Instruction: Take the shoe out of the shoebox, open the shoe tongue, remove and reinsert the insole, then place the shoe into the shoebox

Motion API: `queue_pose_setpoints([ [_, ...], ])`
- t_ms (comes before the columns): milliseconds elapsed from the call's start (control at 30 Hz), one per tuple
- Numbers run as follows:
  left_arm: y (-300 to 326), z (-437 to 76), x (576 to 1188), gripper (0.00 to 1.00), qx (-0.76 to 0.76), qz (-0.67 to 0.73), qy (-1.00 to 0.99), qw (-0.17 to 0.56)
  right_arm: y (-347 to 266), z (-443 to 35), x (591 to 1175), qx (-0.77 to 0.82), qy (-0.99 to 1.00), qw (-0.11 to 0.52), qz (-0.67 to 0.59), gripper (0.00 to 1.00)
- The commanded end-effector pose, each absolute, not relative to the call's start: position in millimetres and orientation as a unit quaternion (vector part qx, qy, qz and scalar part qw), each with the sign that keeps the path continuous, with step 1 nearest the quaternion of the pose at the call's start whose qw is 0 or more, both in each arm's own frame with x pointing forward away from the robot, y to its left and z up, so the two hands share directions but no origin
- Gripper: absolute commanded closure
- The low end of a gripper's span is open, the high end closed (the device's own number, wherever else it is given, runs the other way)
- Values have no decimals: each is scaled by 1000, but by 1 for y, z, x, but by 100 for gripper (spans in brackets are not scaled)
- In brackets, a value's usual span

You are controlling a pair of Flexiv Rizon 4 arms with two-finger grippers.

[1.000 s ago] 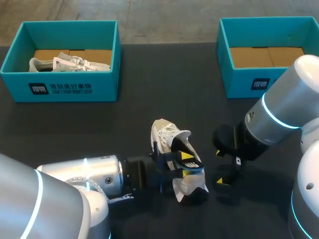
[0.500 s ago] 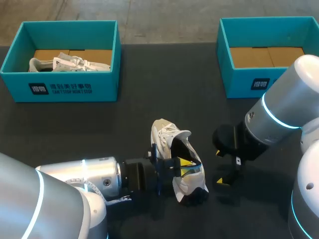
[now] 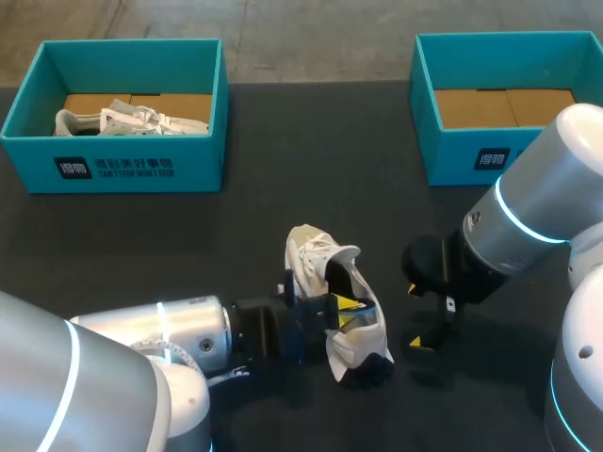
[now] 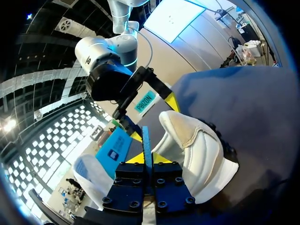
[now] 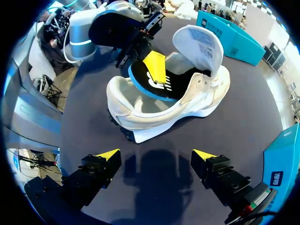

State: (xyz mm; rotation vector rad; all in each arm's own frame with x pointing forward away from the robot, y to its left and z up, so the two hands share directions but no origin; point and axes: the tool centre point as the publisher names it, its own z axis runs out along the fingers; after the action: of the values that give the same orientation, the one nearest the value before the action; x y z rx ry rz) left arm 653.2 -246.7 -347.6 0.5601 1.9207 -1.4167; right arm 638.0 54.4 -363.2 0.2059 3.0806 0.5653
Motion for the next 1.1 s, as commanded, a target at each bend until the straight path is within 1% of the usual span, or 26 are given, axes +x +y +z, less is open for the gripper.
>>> queue_pose_setpoints([
  [33, -247, -344, 653, 97, 215, -547, 736, 336, 54, -364, 637, 66, 982, 3, 179, 0],
  [67, -247, -344, 652, 83, 216, -549, 735, 335, 54, -364, 637, 66, 982, 3, 179, 0],
  [100, -247, -342, 650, 74, 216, -552, 733, 333, 54, -364, 637, 66, 982, 3, 179, 0],
  [133, -247, -342, 649, 69, 217, -554, 732, 332, 54, -364, 637, 66, 982, 3, 179, 0],
  [167, -247, -341, 648, 67, 217, -556, 731, 330, 54, -364, 637, 66, 982, 3, 179, 0],
  [467, -246, -332, 639, 70, 224, -572, 721, 319, 54, -364, 637, 66, 982, 3, 179, 0],
  [667, -248, -332, 635, 85, 231, -576, 719, 312, 54, -364, 637, 66, 982, 3, 179, 0],
  [700, -248, -333, 635, 95, 233, -576, 720, 311, 54, -364, 637, 66, 982, 3, 179, 0],
  [733, -249, -334, 636, 100, 235, -574, 721, 310, 54, -364, 637, 66, 982, 3, 179, 0],
  [1100, -248, -353, 653, 100, 235, -540, 741, 324, 54, -364, 637, 66, 982, 3, 179, 0],
])
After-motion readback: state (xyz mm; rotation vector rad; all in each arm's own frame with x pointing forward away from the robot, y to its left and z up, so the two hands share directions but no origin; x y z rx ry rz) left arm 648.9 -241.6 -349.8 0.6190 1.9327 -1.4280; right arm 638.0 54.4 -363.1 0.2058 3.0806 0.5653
